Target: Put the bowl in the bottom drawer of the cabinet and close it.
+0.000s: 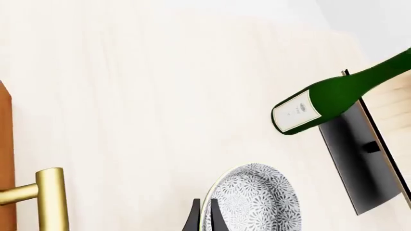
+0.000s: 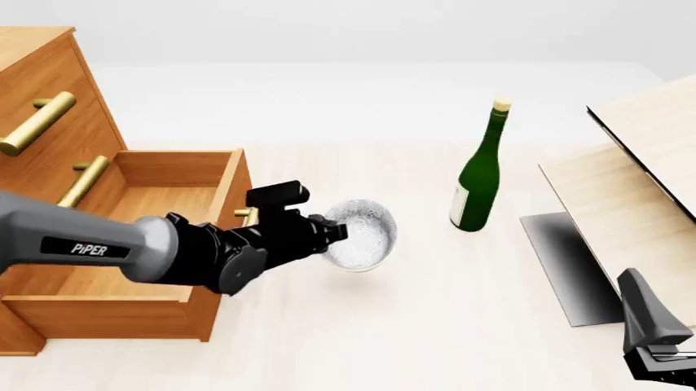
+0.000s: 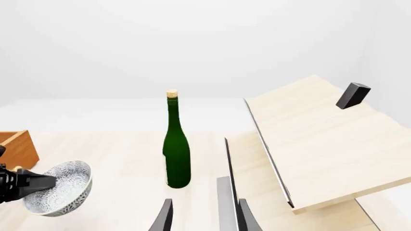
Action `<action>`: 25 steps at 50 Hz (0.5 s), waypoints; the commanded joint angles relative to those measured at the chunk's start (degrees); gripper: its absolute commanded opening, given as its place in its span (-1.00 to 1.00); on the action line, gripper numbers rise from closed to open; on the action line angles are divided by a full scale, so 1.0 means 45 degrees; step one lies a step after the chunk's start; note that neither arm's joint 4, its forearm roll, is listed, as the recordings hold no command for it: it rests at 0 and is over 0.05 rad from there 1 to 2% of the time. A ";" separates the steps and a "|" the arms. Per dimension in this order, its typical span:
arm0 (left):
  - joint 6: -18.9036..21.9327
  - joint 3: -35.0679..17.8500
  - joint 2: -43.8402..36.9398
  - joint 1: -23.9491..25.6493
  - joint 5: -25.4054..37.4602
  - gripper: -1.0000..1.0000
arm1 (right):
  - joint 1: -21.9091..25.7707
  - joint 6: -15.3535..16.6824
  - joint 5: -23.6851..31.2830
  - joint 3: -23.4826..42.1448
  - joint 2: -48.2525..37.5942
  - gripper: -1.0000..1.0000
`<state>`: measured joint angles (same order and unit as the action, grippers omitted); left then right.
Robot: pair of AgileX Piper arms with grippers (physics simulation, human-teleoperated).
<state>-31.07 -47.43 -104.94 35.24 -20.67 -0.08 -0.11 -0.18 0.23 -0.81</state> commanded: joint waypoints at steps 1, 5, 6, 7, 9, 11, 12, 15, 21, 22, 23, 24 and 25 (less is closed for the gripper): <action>0.0439 0.0399 0.1082 -0.0146 -0.0127 -1.00 | 0.0000 0.0000 0.0000 0.0000 0.0001 1.00; 0.0719 0.0518 0.1493 -0.0203 -0.0004 -1.00 | 0.0000 -0.0001 0.0000 0.0000 -0.0002 1.00; 0.0747 0.0530 0.1562 -0.0221 0.0044 -1.00 | -0.0001 -0.0001 0.0001 0.0000 0.0002 1.00; 0.0748 0.0565 0.1654 -0.0205 0.0044 -1.00 | 0.0000 0.0004 0.0001 0.0000 0.0002 1.00; 0.0818 0.0587 0.1798 -0.0209 0.0107 -1.00 | -0.0002 -0.0002 0.0001 0.0000 0.0002 1.00; 0.0879 0.0607 0.1898 -0.0218 0.0126 -1.00 | 0.0000 0.0000 0.0000 0.0000 -0.0002 1.00; 0.0908 0.0618 0.1944 -0.0228 0.0148 -1.00 | 0.0003 -0.0001 0.0000 0.0000 0.0000 1.00; 0.0960 0.0677 0.2115 -0.0200 0.0200 -1.00 | -0.0001 0.0001 0.0000 0.0000 0.0000 1.00; 0.1016 0.0802 0.2429 -0.0084 0.0239 -1.00 | 0.0002 0.0004 0.0000 0.0000 0.0000 1.00; 0.1057 0.0825 0.2498 -0.0052 0.0258 -1.00 | 0.0002 0.0000 0.0000 0.0000 0.0000 1.00; 0.1064 0.0841 0.2543 -0.0036 0.0264 -1.00 | -0.0001 -0.0003 0.0000 0.0000 0.0000 1.00; 0.1103 0.0850 0.2588 -0.0033 0.0285 -1.00 | -0.0002 0.0000 0.0001 0.0000 0.0002 1.00; 0.1125 0.0858 0.2638 -0.0012 0.0318 -1.00 | -0.0002 -0.0004 0.0001 0.0000 0.0003 1.00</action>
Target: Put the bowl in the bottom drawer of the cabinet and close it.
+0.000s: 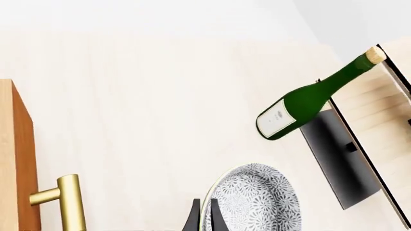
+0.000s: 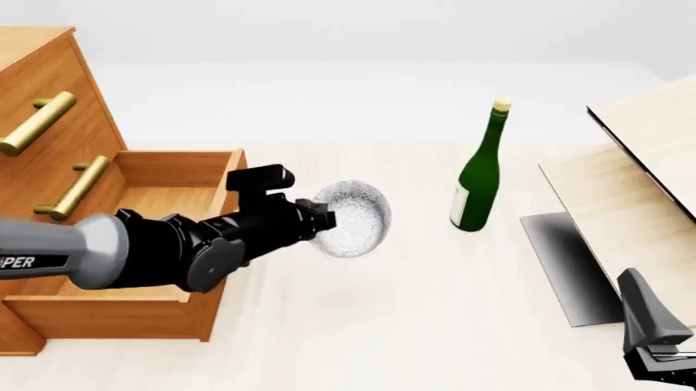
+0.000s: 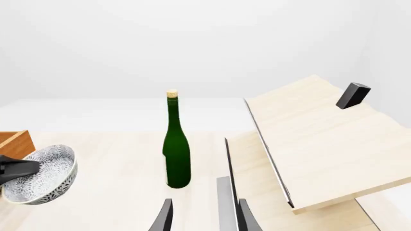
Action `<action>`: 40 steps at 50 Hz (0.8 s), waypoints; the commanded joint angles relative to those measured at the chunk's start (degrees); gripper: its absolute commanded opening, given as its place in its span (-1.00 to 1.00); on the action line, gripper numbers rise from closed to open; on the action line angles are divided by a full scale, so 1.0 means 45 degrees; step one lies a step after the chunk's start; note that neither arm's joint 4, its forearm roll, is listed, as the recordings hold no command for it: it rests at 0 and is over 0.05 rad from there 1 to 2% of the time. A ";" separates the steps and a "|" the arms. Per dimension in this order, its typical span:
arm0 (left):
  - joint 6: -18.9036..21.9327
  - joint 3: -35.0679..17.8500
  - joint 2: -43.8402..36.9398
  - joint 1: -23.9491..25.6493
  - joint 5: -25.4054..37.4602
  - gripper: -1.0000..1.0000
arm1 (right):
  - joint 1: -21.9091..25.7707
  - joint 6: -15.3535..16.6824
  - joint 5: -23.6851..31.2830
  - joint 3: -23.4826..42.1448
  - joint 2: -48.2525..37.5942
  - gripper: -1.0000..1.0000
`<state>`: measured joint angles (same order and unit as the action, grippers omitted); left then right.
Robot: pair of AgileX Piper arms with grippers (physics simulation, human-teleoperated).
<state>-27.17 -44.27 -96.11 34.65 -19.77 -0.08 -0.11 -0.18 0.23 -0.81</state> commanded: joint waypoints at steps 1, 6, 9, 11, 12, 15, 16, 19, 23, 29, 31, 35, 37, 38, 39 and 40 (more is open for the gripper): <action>0.0317 0.0199 0.0813 0.0139 0.0135 -1.00 | -0.0001 -0.0001 0.0001 0.0000 0.0002 1.00; 0.0524 0.0291 0.1185 0.0164 0.0288 -1.00 | 0.0000 -0.0002 0.0000 0.0000 0.0002 1.00; 0.0654 0.0347 0.1438 0.0146 0.0383 -1.00 | -0.0001 -0.0001 0.0000 0.0000 0.0000 1.00; 0.0701 0.0381 0.1555 0.0127 0.0464 -1.00 | 0.0000 0.0000 0.0000 0.0000 0.0001 1.00; 0.0730 0.0393 0.1618 0.0126 0.0497 -1.00 | 0.0001 -0.0001 0.0000 0.0000 0.0000 1.00; 0.0820 0.0443 0.1881 0.0143 0.0595 -1.00 | -0.0002 0.0000 0.0000 0.0000 0.0001 1.00; 0.0800 0.0470 0.1958 0.0149 0.0638 -1.00 | -0.0001 0.0001 0.0000 0.0000 0.0000 1.00; 0.0946 0.0540 0.2190 0.0108 0.0724 -1.00 | 0.0002 0.0001 -0.0001 0.0000 -0.0002 1.00; 0.1030 0.0594 0.2450 0.0088 0.0845 -1.00 | -0.0001 0.0001 0.0000 0.0000 0.0000 1.00; 0.1211 0.0775 0.2842 0.0048 0.1053 -1.00 | 0.0002 0.0001 -0.0001 0.0000 -0.0004 1.00; 0.1261 0.0831 0.3016 0.0041 0.1113 -1.00 | -0.0001 -0.0001 0.0000 0.0000 0.0001 1.00; 0.1355 0.0865 0.3298 -0.0012 0.1271 -1.00 | 0.0000 0.0000 0.0000 0.0000 0.0001 1.00; 0.1478 0.0904 0.3552 -0.0068 0.1396 -1.00 | -0.0001 0.0000 0.0000 0.0000 -0.0002 1.00; 0.1478 0.0938 0.3637 -0.0092 0.1447 -1.00 | -0.0001 0.0001 0.0000 0.0000 0.0000 1.00; 0.1478 0.0938 0.3638 -0.0092 0.1448 -1.00 | -0.0001 0.0001 0.0000 0.0000 0.0000 1.00; 0.1495 0.0980 0.3742 -0.0100 0.1466 -1.00 | 0.0003 -0.0001 -0.0001 0.0000 -0.0001 1.00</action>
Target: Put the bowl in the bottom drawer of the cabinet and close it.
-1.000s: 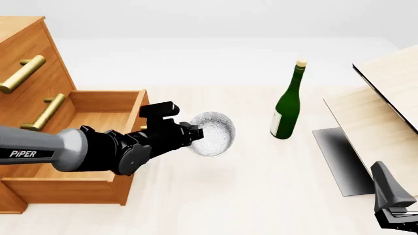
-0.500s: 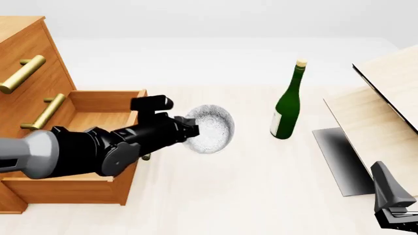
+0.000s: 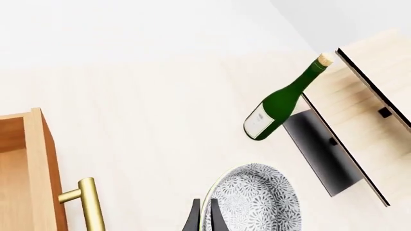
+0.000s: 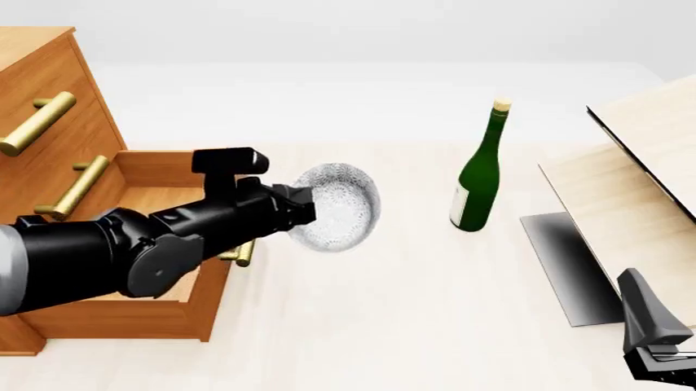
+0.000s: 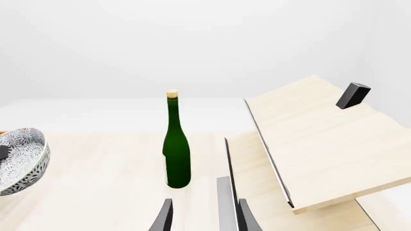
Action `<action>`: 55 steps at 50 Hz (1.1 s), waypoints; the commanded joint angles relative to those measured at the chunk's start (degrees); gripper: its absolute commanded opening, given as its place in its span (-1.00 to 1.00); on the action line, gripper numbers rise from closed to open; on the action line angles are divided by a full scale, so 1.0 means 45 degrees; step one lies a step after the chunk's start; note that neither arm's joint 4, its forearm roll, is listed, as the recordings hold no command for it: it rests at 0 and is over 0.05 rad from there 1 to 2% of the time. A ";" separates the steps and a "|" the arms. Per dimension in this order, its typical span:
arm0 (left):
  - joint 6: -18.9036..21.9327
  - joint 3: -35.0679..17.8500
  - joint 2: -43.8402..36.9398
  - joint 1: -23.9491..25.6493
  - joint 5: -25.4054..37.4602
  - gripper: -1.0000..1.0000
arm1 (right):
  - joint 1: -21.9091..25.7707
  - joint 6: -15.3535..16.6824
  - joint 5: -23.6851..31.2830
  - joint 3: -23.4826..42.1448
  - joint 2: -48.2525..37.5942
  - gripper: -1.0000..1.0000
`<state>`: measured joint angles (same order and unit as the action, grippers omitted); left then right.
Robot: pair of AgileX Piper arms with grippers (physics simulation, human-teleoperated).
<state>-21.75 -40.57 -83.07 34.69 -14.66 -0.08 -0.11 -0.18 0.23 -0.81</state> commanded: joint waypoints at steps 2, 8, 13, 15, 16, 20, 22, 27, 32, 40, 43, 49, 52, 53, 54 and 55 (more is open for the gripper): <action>0.0376 0.0282 0.1139 -0.0239 0.0450 -1.00 | 0.0002 -0.0001 -0.0001 0.0000 -0.0002 1.00; 0.0452 0.0486 0.1755 -0.0230 0.0707 -1.00 | 0.0000 -0.0001 -0.0001 0.0000 -0.0002 1.00; 0.0568 0.0646 0.2182 -0.0283 0.0880 -1.00 | 0.0002 0.0000 0.0001 0.0000 0.0002 1.00; 0.0650 0.0701 0.2398 -0.0351 0.0958 -1.00 | -0.0001 0.0003 0.0001 0.0000 0.0002 1.00; 0.0653 0.0718 0.2464 -0.0389 0.1007 -1.00 | -0.0002 0.0000 0.0001 0.0000 0.0004 1.00; 0.0682 0.0818 0.2924 -0.0505 0.1217 -1.00 | 0.0001 0.0004 -0.0001 0.0000 -0.0003 1.00; 0.0728 0.0891 0.3207 -0.0671 0.1366 -1.00 | -0.0001 0.0000 -0.0001 0.0000 -0.0004 1.00; 0.0845 0.1027 0.3839 -0.0976 0.1681 -1.00 | 0.0003 0.0002 -0.0001 0.0000 -0.0003 1.00; 0.0996 0.1093 0.4282 -0.1261 0.1917 -1.00 | 0.0003 0.0000 -0.0001 0.0000 -0.0003 1.00; 0.1140 0.1222 0.5000 -0.1714 0.2312 -1.00 | 0.0004 0.0004 0.0000 0.0000 0.0001 1.00; 0.1168 0.1241 0.5230 -0.1854 0.2470 -1.00 | 0.0001 -0.0002 0.0000 0.0000 0.0000 1.00; 0.1317 0.1300 0.5781 -0.2120 0.2796 -1.00 | 0.0000 0.0002 0.0001 0.0000 0.0004 1.00; 0.1409 0.1347 0.6011 -0.2313 0.2915 -1.00 | 0.0003 0.0000 -0.0002 0.0000 -0.0005 1.00; 0.1407 0.1354 0.6046 -0.2355 0.2953 -1.00 | 0.0001 0.0000 -0.0002 0.0000 -0.0004 1.00; 0.1442 0.1374 0.6164 -0.2427 0.3006 -1.00 | 0.0000 -0.0001 -0.0001 0.0000 -0.0002 1.00; 0.1471 0.1391 0.6264 -0.2466 0.3037 -1.00 | 0.0000 -0.0001 -0.0001 0.0000 -0.0002 1.00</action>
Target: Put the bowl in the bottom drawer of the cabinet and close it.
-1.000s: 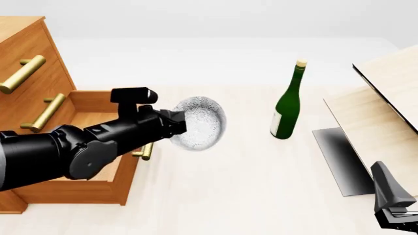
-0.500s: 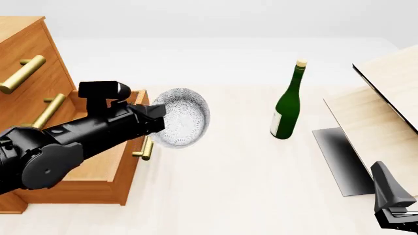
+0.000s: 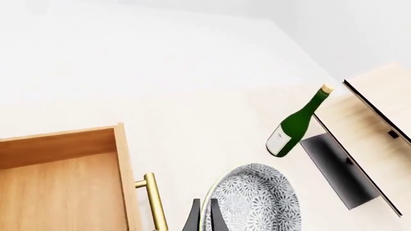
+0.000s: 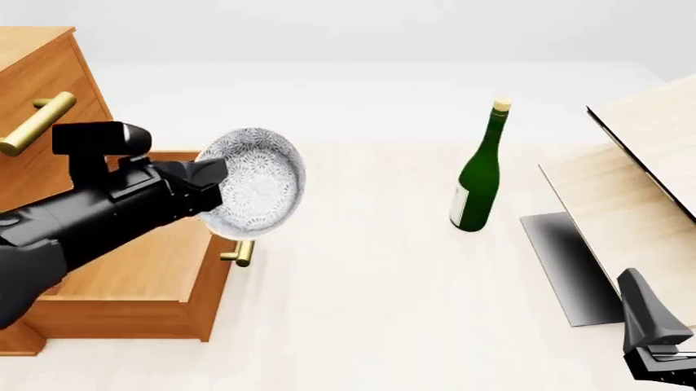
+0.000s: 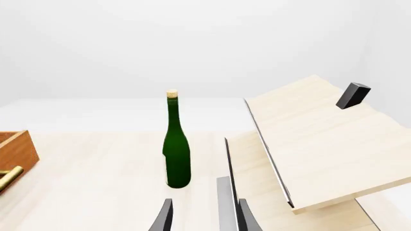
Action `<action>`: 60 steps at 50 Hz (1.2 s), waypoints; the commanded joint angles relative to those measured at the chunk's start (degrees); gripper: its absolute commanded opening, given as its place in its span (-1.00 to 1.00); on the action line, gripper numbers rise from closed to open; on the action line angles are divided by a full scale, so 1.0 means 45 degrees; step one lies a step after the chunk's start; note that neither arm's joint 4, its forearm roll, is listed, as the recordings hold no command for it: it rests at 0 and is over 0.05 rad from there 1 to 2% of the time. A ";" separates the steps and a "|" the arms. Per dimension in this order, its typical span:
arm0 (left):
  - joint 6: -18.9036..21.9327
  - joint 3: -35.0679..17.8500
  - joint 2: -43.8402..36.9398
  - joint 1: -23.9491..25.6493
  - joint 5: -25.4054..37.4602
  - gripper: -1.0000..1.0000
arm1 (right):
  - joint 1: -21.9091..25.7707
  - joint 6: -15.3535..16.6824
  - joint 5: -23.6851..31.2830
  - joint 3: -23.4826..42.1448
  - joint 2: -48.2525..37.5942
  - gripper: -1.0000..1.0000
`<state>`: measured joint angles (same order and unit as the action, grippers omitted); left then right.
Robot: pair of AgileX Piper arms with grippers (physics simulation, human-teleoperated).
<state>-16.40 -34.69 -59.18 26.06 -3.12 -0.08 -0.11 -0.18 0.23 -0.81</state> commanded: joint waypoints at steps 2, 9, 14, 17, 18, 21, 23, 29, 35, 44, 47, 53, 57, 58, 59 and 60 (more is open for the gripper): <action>0.0291 0.0120 0.1064 -0.0667 0.0533 -1.00 | 0.0001 0.0001 0.0000 0.0000 -0.0001 1.00; 0.0613 0.0257 0.1414 -0.1349 0.0626 -1.00 | 0.0000 -0.0002 0.0000 0.0000 0.0000 1.00; 0.0764 0.0309 0.1630 -0.1663 0.0695 -1.00 | 0.0003 0.0001 0.0000 0.0000 -0.0001 1.00; 0.0898 0.0379 0.1748 -0.1854 0.0686 -1.00 | 0.0000 0.0000 -0.0001 0.0000 -0.0002 1.00; 0.0898 0.0379 0.1749 -0.1854 0.0687 -1.00 | 0.0000 0.0000 -0.0001 0.0000 -0.0002 1.00; 0.1050 0.0425 0.1863 -0.2091 0.0675 -1.00 | -0.0002 -0.0001 0.0001 0.0000 0.0002 1.00; 0.1358 0.0505 0.2002 -0.2424 0.0618 -1.00 | -0.0001 -0.0001 -0.0001 0.0000 -0.0004 1.00; 0.1440 0.0584 0.2069 -0.2665 0.0622 -1.00 | -0.0001 0.0001 -0.0001 0.0000 -0.0004 1.00; 0.1497 0.0733 0.2068 -0.3085 0.0580 -1.00 | -0.0002 0.0000 0.0000 0.0000 0.0000 1.00; 0.1944 0.0995 0.2363 -0.3868 0.0449 -1.00 | 0.0003 0.0000 0.0000 0.0000 0.0001 1.00; 0.1977 0.1094 0.2349 -0.4093 0.0395 -1.00 | -0.0002 0.0000 0.0000 0.0000 -0.0002 1.00; 0.2158 0.1303 0.2191 -0.4542 0.0106 -1.00 | 0.0002 -0.0001 0.0001 0.0000 0.0004 1.00; 0.2245 0.1395 0.2162 -0.4693 -0.0013 -1.00 | 0.0000 0.0002 -0.0001 0.0000 -0.0003 1.00; 0.2280 0.1419 0.2140 -0.4728 -0.0047 -1.00 | -0.0001 0.0000 0.0000 0.0000 0.0001 1.00; 0.2298 0.1441 0.2114 -0.4758 -0.0088 -1.00 | -0.0002 0.0000 0.0000 0.0000 0.0000 1.00; 0.2339 0.1471 0.2062 -0.4840 -0.0137 -1.00 | -0.0001 0.0001 0.0000 0.0000 -0.0002 1.00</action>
<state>-7.35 -29.03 -49.39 6.90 -2.15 -0.08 -0.11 -0.18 0.23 -0.81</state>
